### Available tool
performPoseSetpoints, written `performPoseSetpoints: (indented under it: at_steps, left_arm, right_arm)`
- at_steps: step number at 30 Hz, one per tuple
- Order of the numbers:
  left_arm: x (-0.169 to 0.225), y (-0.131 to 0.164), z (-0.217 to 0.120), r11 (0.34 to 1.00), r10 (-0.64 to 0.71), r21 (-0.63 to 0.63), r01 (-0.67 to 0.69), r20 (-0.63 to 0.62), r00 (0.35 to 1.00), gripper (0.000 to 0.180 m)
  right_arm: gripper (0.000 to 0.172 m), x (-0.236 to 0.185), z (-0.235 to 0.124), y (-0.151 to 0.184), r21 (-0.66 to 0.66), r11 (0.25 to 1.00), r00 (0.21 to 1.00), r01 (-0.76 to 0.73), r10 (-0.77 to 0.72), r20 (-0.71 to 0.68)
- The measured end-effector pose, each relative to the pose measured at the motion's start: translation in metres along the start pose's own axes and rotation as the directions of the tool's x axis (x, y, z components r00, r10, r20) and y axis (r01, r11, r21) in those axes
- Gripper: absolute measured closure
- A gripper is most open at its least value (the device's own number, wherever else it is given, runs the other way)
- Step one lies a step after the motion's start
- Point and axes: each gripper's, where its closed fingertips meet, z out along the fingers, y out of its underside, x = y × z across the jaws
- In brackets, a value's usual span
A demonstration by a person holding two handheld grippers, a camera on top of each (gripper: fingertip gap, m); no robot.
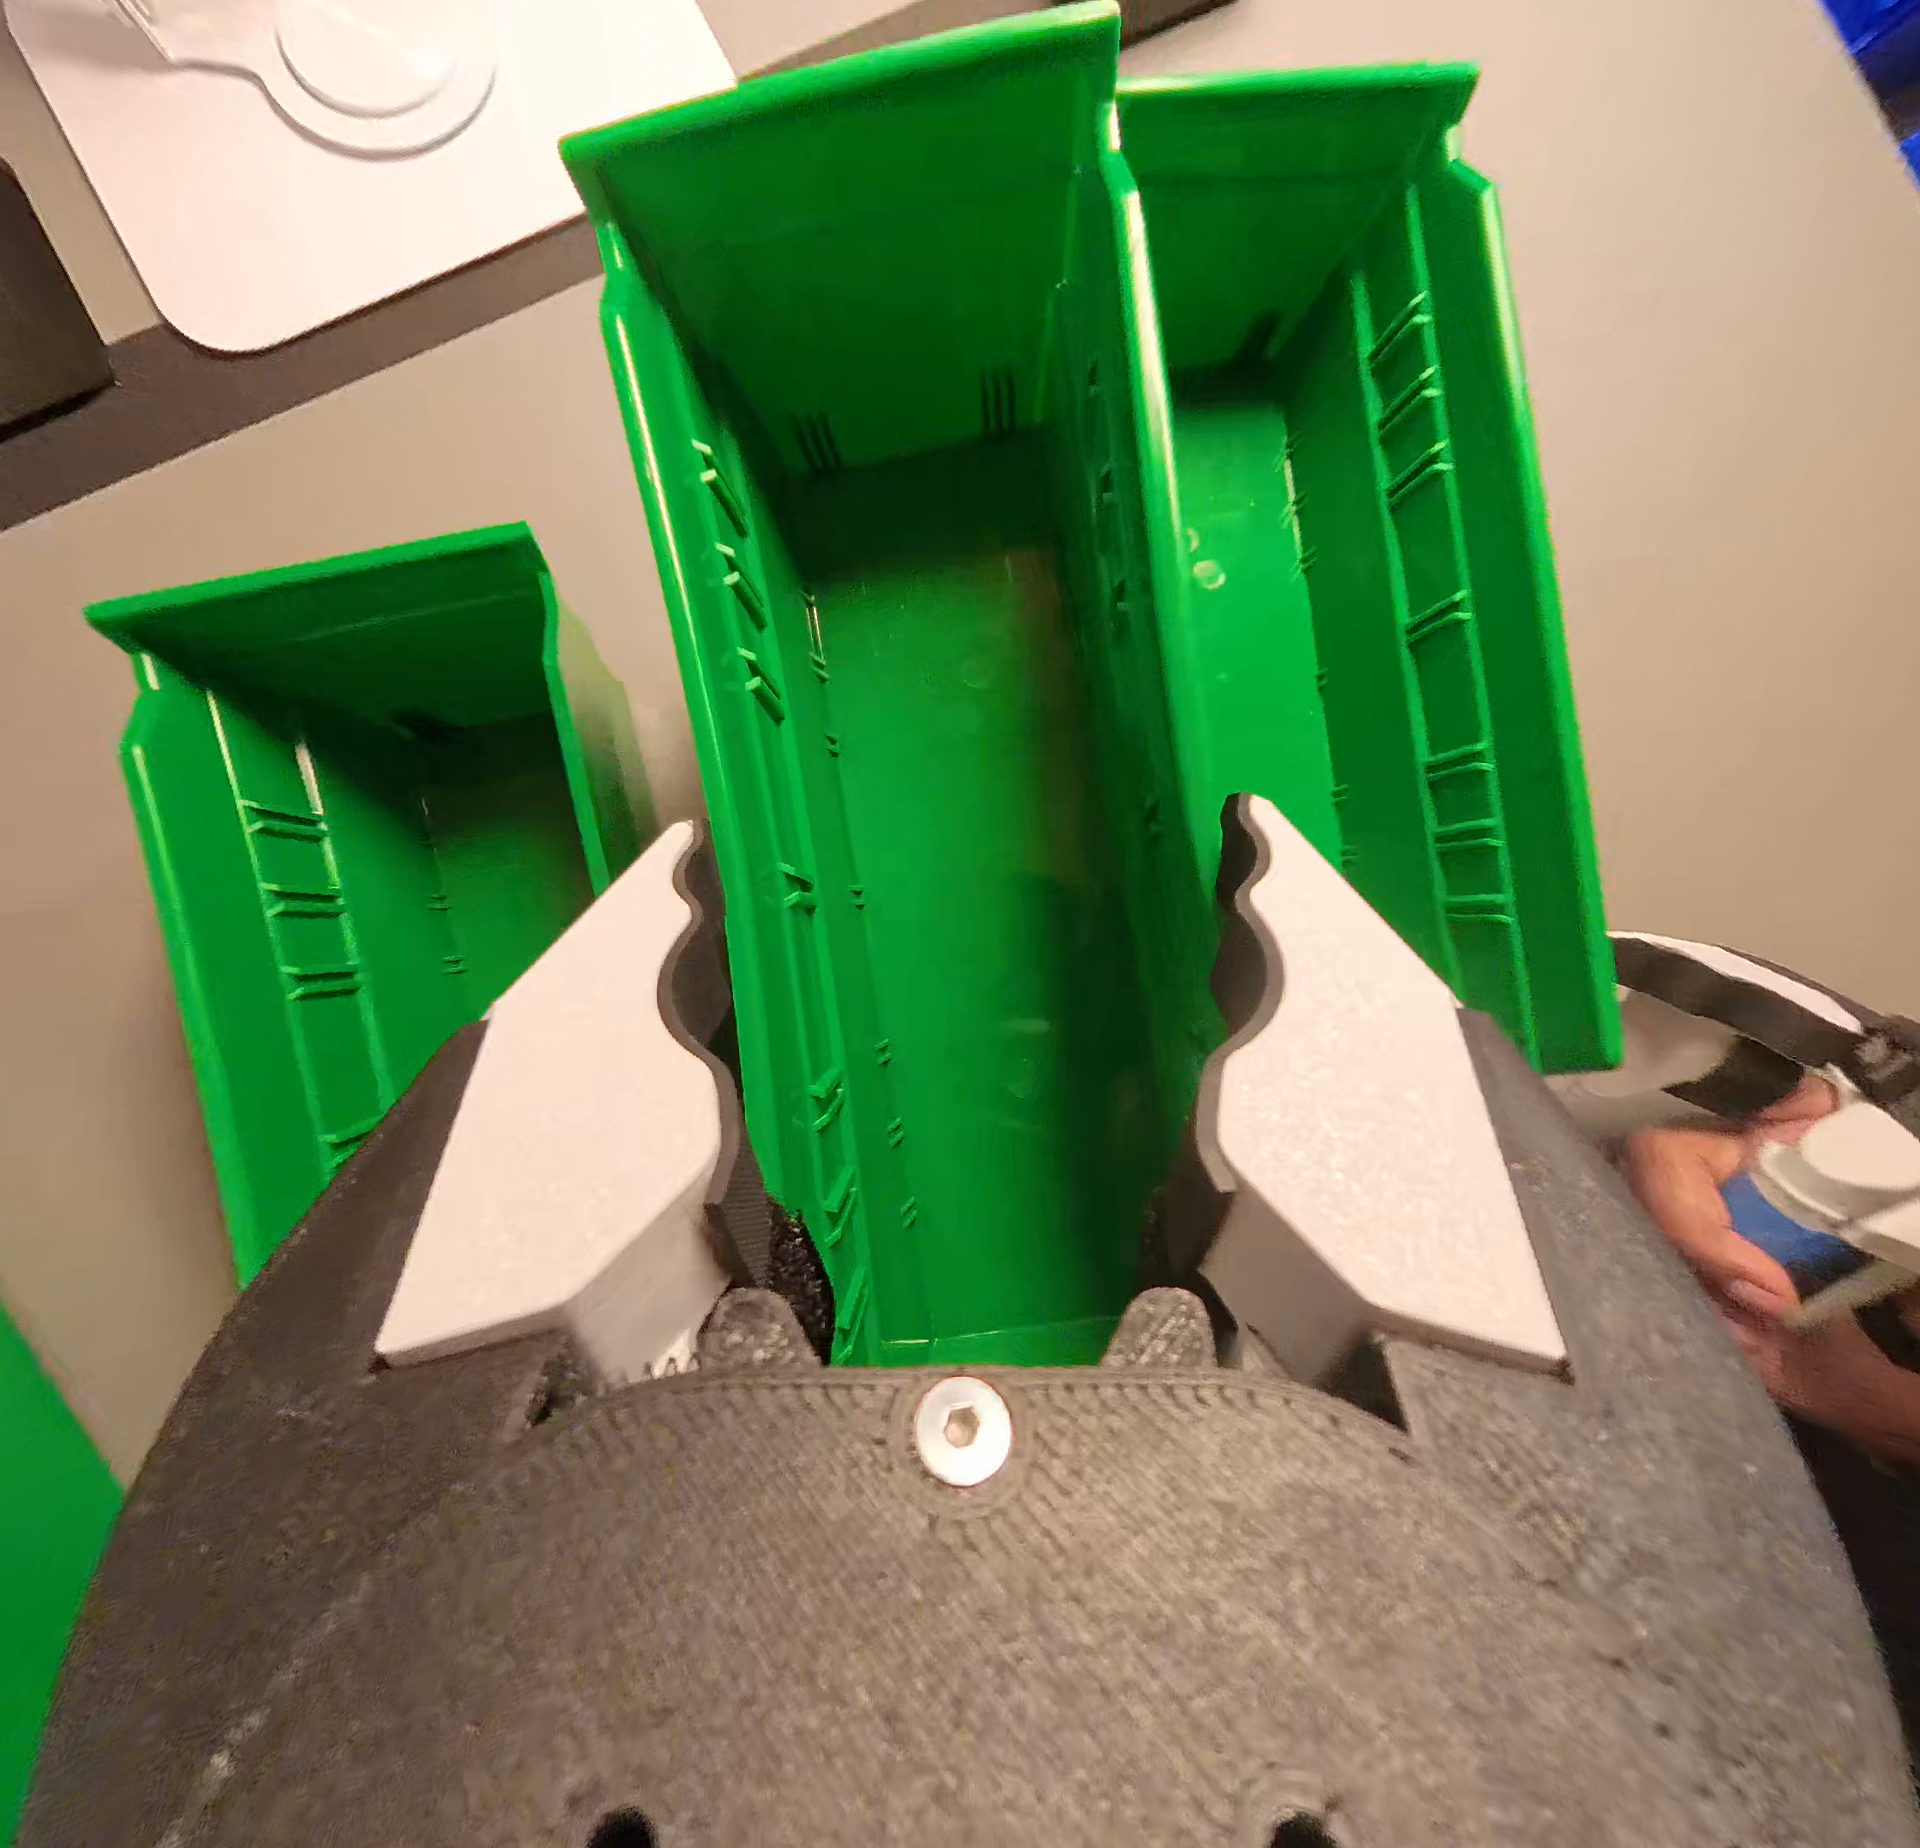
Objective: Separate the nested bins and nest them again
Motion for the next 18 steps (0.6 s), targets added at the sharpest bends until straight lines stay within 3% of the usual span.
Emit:
performPoseSetpoints:
  at_steps: [7,11,14,15,18]
  left_arm:
    - [-0.005,0.026,0.046,1.000,-0.018,-0.002,0.018,0.044,0.999,0.079]
    - [0.000,0.029,0.056,0.998,0.013,0.052,-0.018,0.093,0.996,0.071]
    - [0.008,0.022,0.048,0.992,0.014,0.126,-0.025,0.090,0.996,0.071]
    - [0.011,0.019,0.041,0.987,0.024,0.158,-0.037,0.081,0.996,0.064]
    - [0.025,0.016,0.004,0.961,0.027,0.276,-0.019,-0.026,0.999,0.058]
  right_arm:
    - [0.082,0.005,-0.003,-0.002,-0.006,1.000,0.999,0.023,-0.023,-0.039]
    - [0.083,0.008,-0.002,0.000,-0.019,0.999,0.997,0.038,-0.039,-0.064]
    - [0.083,0.009,-0.002,0.002,-0.033,0.998,0.994,0.059,-0.062,-0.087]
    - [0.082,0.010,-0.003,0.002,-0.038,0.997,0.993,0.070,-0.074,-0.097]
    - [0.082,0.014,-0.006,0.001,-0.052,0.993,0.984,0.110,-0.116,-0.137]
